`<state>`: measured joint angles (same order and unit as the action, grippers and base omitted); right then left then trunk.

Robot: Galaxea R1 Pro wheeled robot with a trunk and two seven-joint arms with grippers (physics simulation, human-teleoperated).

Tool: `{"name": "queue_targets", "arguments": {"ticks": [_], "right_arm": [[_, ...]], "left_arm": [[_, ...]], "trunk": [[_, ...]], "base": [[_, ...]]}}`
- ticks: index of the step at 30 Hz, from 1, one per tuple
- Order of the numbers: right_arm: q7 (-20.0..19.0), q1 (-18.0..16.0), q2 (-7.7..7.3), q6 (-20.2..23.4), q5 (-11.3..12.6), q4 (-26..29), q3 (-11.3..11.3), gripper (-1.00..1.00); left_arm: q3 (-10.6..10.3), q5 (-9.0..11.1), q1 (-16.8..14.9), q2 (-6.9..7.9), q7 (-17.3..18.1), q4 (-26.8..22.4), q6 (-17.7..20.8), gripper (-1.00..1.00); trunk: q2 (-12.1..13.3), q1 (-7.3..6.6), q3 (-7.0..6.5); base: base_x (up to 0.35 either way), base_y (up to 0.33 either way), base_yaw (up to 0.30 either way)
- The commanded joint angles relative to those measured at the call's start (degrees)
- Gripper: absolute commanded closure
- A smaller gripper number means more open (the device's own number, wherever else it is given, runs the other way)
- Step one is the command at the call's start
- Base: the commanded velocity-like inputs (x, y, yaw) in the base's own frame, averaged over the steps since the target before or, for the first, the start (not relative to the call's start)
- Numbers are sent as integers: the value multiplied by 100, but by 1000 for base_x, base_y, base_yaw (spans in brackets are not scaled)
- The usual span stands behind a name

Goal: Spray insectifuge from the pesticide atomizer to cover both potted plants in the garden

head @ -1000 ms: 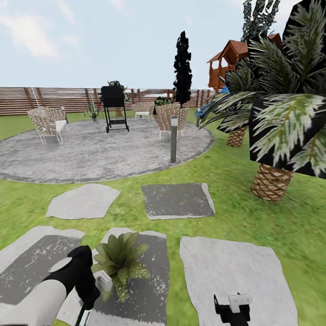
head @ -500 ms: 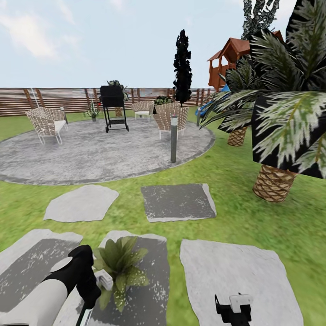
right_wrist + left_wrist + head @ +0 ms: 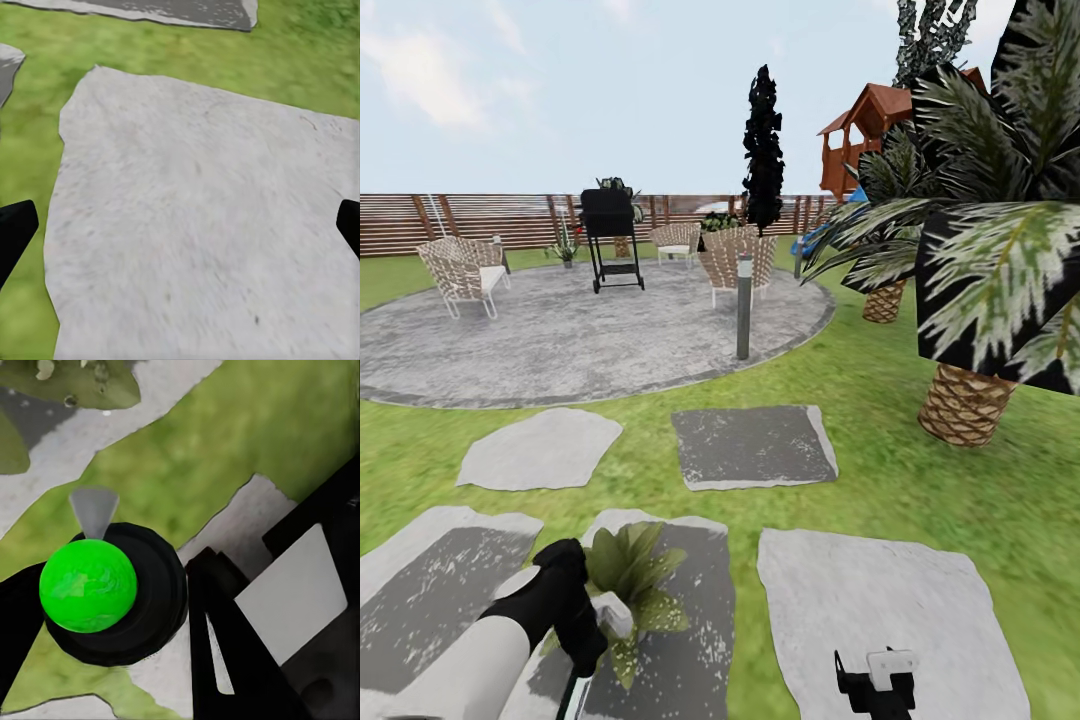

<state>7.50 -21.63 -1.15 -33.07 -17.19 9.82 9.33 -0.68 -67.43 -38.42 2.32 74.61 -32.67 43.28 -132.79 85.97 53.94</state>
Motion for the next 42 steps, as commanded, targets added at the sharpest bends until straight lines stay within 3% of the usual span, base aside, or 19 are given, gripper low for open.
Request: {"name": "queue_targets", "arguments": {"ticks": [1,4,8,11,17,24,26,31,34,38,42], "right_arm": [[32,-3,1,-16,-61,-7,25,-100],[32,-2,1,-16,-61,-7,25,-100],[32,-5,1,-16,-62,-7,25,-100],[32,-1,1,-16,-62,-7,25,-100],[32,-2,1,-16,-63,-7,25,-100],[32,0,1,-16,-62,-7,25,-100],[34,-1,1,-16,-61,-7,25,-100],[32,0,1,-16,-62,-7,25,-100],[34,0,1,-16,-59,-7,25,-100],[37,-2,1,-16,-60,-7,25,-100],[38,-2,1,-16,-57,-6,25,-100]], "left_arm": [[-14,-45,-4,-28,45,-10,57,100],[14,-56,-3,93,45,0,53,100],[29,-12,7,577,45,71,49,100],[32,-7,9,735,45,89,49,100],[27,1,9,674,37,89,56,100],[4,-13,9,247,56,72,49,100],[-3,-12,9,213,55,41,55,100],[-7,-33,9,263,42,86,47,100],[5,-48,17,439,32,163,41,100],[14,-41,18,569,-20,393,40,100],[-9,-17,18,593,-186,433,40,100]], "trunk": [[-2,-1,6],[-2,-1,6],[-2,-1,6],[-2,-1,6],[-2,-1,6],[-2,-1,6],[-2,-1,6],[-2,-1,6],[-2,-1,6],[-2,-1,6],[-2,-1,6]], "base": [[0,0,0],[0,0,0],[0,0,0],[-24,0,0],[-93,0,0],[-4,0,0],[0,0,0],[0,0,0],[0,0,0],[0,0,0],[0,0,0]]}}
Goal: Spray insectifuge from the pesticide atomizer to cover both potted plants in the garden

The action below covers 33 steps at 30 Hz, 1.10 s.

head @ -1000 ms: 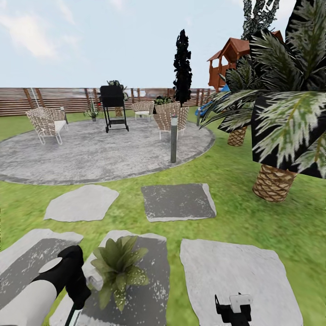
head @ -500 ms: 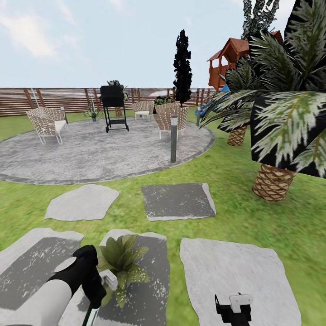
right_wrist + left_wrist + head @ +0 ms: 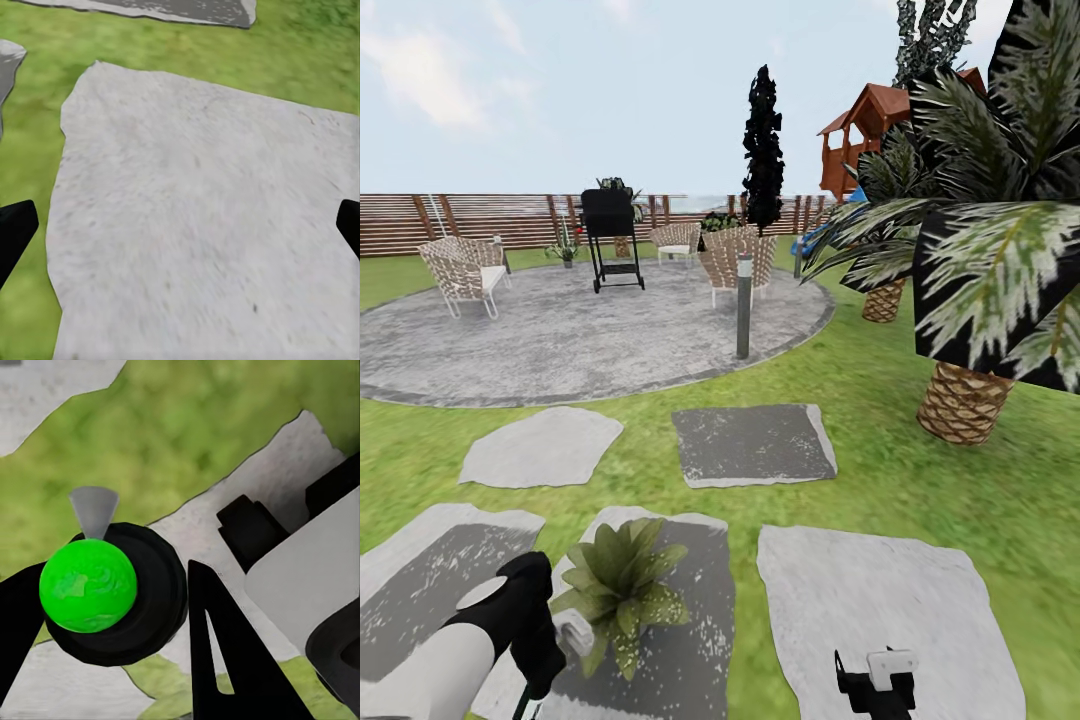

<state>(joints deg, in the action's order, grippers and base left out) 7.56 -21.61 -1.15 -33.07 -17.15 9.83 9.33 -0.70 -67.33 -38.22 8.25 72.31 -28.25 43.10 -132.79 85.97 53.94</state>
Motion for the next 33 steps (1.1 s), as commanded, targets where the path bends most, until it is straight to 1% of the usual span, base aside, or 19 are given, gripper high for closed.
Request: {"name": "queue_targets", "arguments": {"ticks": [1,6,9,10,12,13,14,16,20,22,27,29,33], "right_arm": [[33,-4,1,-16,-62,-7,25,-100],[31,-3,1,-16,-65,-7,25,-100],[29,-3,1,-16,-64,-7,25,-100],[27,-3,1,-16,-64,-7,25,-100],[27,-6,1,-20,-65,-7,25,-100],[27,-6,1,-19,-66,-7,25,-100],[27,-7,1,-17,-67,-7,25,-100],[26,-6,1,-16,-69,-7,25,-100],[26,-8,1,-16,-66,-7,25,-100],[26,-7,1,-16,-68,-7,25,-100],[26,-3,1,-16,-67,-7,25,-100],[26,-3,1,-16,-67,-7,25,-100],[26,-6,1,-16,-69,-7,25,-100]], "left_arm": [[-12,-26,-1,-6,27,-7,58,100],[-14,-65,0,-51,7,12,58,100],[-4,-83,8,-12,-58,265,60,100],[11,-66,35,2,-186,371,65,100],[25,-35,70,10,-448,435,74,100],[29,-30,75,8,-511,437,76,100],[47,-10,85,-7,-651,428,80,100],[44,11,91,-52,-762,401,96,100],[36,19,64,-86,-801,367,113,100],[43,19,61,-77,-805,292,117,100],[73,18,66,-34,-807,227,119,100],[72,18,68,-42,-807,224,118,100],[75,18,69,-59,-815,224,111,100]], "trunk": [[-2,-1,6],[-2,-1,6],[-2,-1,6],[-2,-1,6],[-2,-1,6],[-2,-1,6],[-2,-1,6],[-2,-1,6],[-2,-1,6],[-2,-1,6],[-2,-1,6],[-2,-1,6],[-2,-1,6]], "base": [[0,0,0],[0,0,0],[0,0,0],[0,0,0],[0,0,0],[0,0,0],[0,0,0],[0,0,0],[0,0,0],[17,82,0],[17,253,-4],[-12,297,-207],[-254,164,-296]]}}
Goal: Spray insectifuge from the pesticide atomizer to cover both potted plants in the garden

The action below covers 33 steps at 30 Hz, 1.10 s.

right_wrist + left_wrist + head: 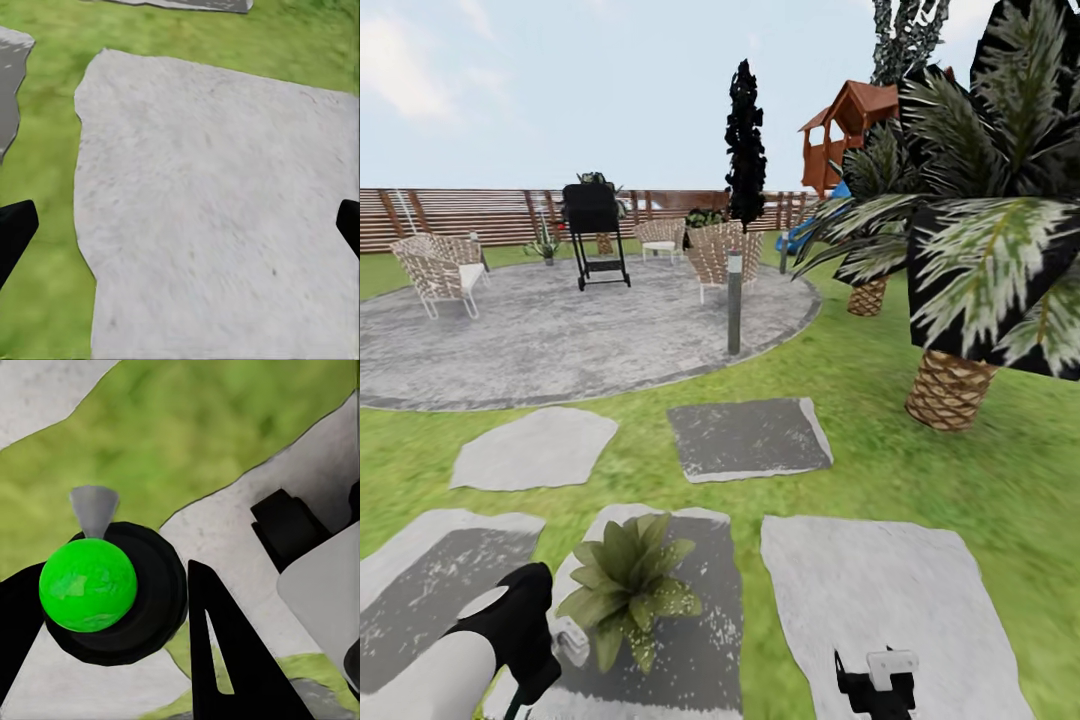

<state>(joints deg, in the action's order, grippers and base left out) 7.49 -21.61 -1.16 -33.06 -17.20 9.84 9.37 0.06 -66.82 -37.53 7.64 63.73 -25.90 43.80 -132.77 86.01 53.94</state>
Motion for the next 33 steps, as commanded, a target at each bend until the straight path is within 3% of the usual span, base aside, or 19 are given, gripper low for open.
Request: {"name": "queue_targets", "arguments": {"ticks": [1,7,12,15,20,23,28,33], "right_arm": [[33,-5,2,-16,-60,-8,21,-100],[33,-4,2,-18,-57,-8,21,-100],[33,-7,2,-16,-63,-8,21,-100],[33,-6,2,-16,-64,-8,21,-100],[33,-4,2,-16,-64,-8,21,-100],[33,-3,2,-16,-64,-8,21,-100],[33,-4,2,-16,-64,-8,21,-100],[33,-2,1,-16,-64,-8,21,-100]], "left_arm": [[1,-33,1,-6,43,-13,41,100],[-32,-33,1,-46,43,-54,41,100],[-40,-33,-6,-86,82,-653,55,100],[-32,-33,-12,-92,91,-732,58,100],[-34,-19,44,-79,91,-625,44,100],[-40,-23,134,-67,51,-186,15,100],[-36,-17,149,-82,43,26,6,100],[-29,-31,146,-249,39,-59,14,100]], "trunk": [[-4,-5,5],[-4,-5,5],[-4,-5,5],[-4,-5,5],[-4,-5,5],[-4,-5,5],[-4,-5,5],[-4,-5,5]], "base": [[-276,54,-223],[-82,11,-45],[-3,0,-1],[0,0,0],[0,0,0],[0,0,0],[0,0,0],[0,0,0]]}}
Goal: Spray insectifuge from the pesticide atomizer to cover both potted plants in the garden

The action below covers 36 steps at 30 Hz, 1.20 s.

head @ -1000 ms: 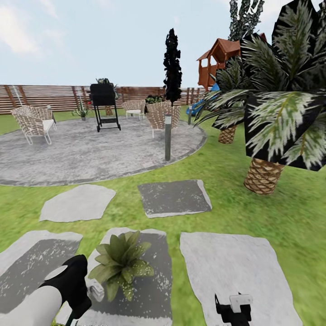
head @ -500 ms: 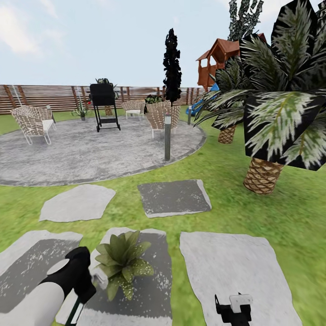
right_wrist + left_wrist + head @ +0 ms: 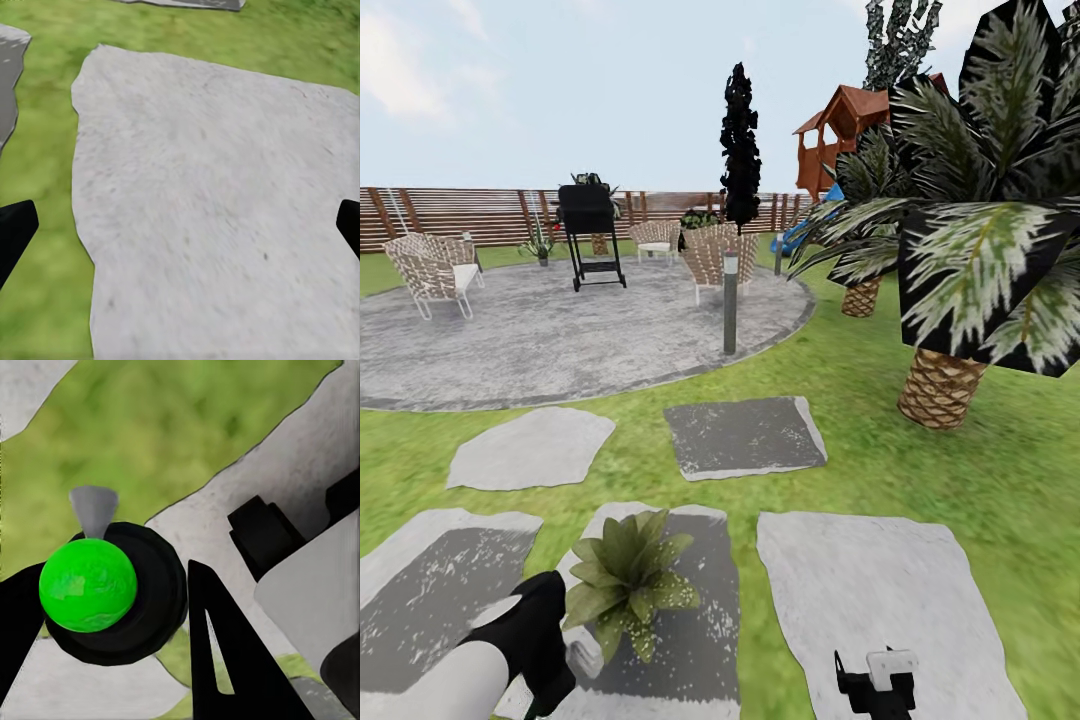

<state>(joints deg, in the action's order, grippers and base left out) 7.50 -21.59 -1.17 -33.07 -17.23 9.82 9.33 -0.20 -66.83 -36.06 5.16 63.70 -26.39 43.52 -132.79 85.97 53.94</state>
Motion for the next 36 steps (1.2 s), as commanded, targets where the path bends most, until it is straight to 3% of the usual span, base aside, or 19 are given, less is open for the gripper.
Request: {"name": "queue_targets", "arguments": {"ticks": [1,8,14,23,36], "right_arm": [[32,-4,0,-16,-61,-7,25,-100],[32,-9,1,-16,-61,-7,25,-100],[32,-7,1,-16,-61,-7,25,-100],[32,-7,1,-16,-61,-7,25,-100],[32,-4,-2,-16,-61,-7,25,-100]], "left_arm": [[-4,-31,-3,-9,42,-21,42,100],[116,-32,-38,71,41,-261,50,100],[336,-32,-172,-68,75,-384,59,100],[296,-79,-155,-58,107,-456,19,100],[268,-68,250,-30,68,-435,-1,100]], "trunk": [[-2,-1,6],[-2,-1,6],[-2,-1,6],[-2,-1,6],[-2,-1,6]], "base": [[0,0,0],[0,0,0],[0,0,0],[0,0,0],[0,0,0]]}}
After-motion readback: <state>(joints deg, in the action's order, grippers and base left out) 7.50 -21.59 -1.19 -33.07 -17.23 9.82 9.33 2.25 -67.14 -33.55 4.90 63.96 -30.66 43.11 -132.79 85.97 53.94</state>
